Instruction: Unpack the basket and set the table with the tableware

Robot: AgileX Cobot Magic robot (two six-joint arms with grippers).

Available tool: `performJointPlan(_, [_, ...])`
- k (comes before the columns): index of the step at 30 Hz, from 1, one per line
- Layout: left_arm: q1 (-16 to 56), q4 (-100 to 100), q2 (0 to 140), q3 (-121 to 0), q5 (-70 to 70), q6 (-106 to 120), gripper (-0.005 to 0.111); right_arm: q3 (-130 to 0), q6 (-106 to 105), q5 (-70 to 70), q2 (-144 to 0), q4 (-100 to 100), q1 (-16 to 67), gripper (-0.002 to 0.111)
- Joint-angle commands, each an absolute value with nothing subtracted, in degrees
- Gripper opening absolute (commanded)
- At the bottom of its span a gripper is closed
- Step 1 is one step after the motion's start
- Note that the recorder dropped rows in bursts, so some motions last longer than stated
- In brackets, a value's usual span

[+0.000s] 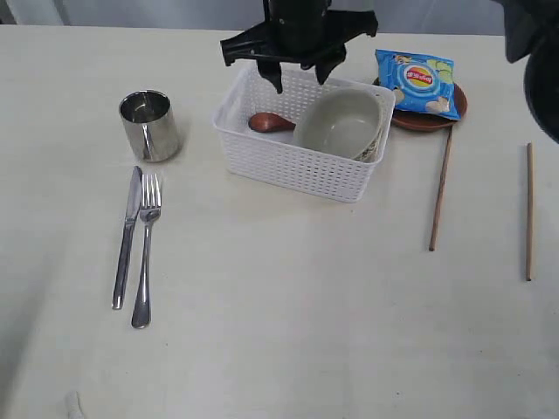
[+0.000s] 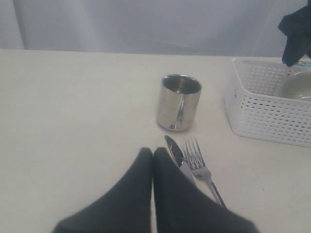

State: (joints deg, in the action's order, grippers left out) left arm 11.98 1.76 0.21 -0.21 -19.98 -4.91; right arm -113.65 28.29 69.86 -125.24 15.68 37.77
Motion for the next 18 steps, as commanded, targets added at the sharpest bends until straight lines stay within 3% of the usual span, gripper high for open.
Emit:
performJointPlan(1, [12.2,1.7,0.0,0.0,-19.9,-4.7,0.0,-113.9,26.5,70.0,-122.3,22.2,37.4,0.053])
performJointPlan(11, [12.2,1.7,0.0,0.0,-19.9,-4.7,0.0,-113.4,24.8,70.0,-119.0,17.8,31.7,0.053])
performJointPlan(18, [12.2,1.7,0.0,0.0,-19.9,-4.7,0.0,-102.4,22.5,70.0,-115.4,14.4,27.4,0.053])
